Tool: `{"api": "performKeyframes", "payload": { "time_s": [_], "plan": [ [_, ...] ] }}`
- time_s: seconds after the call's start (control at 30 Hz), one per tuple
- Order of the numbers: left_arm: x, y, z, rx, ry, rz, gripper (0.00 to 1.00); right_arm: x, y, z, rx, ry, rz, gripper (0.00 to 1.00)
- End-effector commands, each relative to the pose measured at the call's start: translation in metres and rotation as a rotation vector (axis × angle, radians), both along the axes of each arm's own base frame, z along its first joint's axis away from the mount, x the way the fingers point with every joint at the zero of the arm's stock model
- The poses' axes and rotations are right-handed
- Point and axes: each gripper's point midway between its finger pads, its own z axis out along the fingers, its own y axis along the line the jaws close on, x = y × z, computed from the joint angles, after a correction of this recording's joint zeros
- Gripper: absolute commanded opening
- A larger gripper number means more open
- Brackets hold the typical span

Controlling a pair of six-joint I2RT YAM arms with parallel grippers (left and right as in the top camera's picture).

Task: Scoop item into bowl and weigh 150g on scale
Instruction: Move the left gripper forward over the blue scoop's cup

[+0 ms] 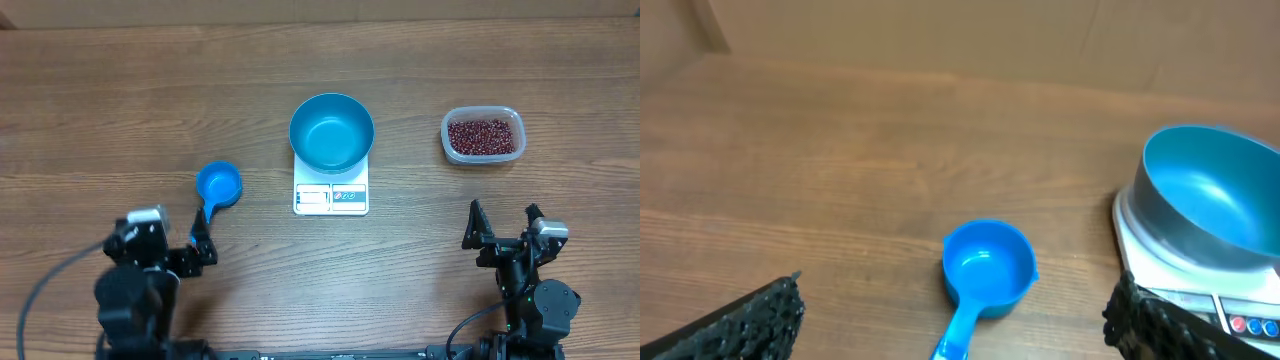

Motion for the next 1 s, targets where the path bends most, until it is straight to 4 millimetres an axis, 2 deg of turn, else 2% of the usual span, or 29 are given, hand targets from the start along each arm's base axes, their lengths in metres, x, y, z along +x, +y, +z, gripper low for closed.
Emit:
{"api": "performKeyframes", "payload": {
  "time_s": [0.0, 0.17, 0.43, 0.6, 0.97],
  "plan": [
    [0.012, 0.0, 0.029, 0.023, 0.039, -0.025, 0.99, 0.0, 0.001, 0.003, -0.007, -0.016, 0.006, 1.0],
    [0.029, 0.001, 0.033, 0.032, 0.234, -0.042, 1.0, 0.0, 0.001, 0.003, -0.007, -0.016, 0.006, 1.0],
    [0.055, 0.004, 0.018, 0.053, 0.548, -0.088, 0.99, 0.0, 0.001, 0.003, -0.007, -0.015, 0.006, 1.0],
    [0.065, 0.004, 0.001, 0.054, 0.739, -0.126, 1.0, 0.0, 0.001, 0.003, -0.007, -0.016, 0.006, 1.0],
    [0.063, 0.004, -0.05, 0.054, 1.023, -0.196, 0.99, 0.0, 0.001, 0.003, -0.007, -0.016, 0.006, 1.0]
  ]
}}
